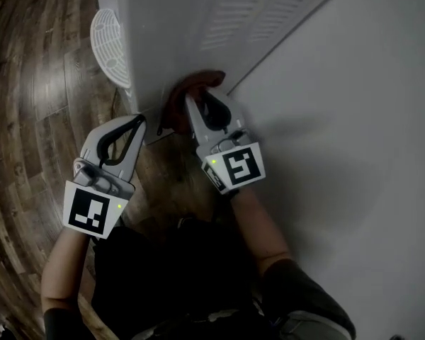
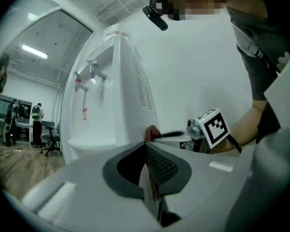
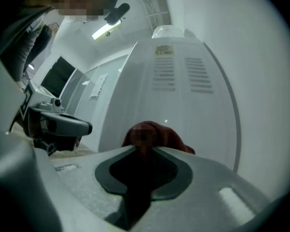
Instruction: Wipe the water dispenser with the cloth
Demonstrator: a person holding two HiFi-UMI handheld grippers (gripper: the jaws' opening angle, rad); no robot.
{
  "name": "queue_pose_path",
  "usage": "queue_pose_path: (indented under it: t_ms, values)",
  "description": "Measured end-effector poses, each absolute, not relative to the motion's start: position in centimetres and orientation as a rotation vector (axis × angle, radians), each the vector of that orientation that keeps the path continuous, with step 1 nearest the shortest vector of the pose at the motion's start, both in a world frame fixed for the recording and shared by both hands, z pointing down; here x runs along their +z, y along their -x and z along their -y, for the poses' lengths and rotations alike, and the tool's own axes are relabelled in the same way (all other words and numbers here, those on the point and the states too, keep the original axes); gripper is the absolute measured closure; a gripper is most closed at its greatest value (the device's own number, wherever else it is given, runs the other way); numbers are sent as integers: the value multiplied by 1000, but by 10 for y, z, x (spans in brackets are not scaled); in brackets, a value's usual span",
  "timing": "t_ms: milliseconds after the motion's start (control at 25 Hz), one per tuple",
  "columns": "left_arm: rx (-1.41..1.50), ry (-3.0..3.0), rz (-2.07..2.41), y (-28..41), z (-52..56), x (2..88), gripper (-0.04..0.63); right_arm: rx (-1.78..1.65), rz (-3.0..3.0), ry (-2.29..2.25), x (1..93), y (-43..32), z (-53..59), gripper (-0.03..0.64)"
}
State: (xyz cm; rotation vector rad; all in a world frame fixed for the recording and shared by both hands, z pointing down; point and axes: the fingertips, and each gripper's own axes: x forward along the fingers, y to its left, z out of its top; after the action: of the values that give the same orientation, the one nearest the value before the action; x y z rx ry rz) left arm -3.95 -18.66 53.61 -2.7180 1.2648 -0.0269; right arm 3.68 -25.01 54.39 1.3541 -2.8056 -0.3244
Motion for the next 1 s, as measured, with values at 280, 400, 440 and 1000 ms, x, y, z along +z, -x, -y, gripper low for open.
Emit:
queue_pose_path:
  t_ms: [280,400,440,1000]
  values:
    - [-136,2850,-1257,32,185,616,575,-61,2654,-1289,684,-44,254,569]
    - [-194,2890,-1206,17,175,648,575,42,2588,-1320,726,-64,249,569]
    - [-206,2899,-1181,13,172,656,575,63,2571,-1330,736,-69,249,569]
    - [-50,2867,-1149,25,192,605,575,-15,2596,-1571,664,-114,245,569]
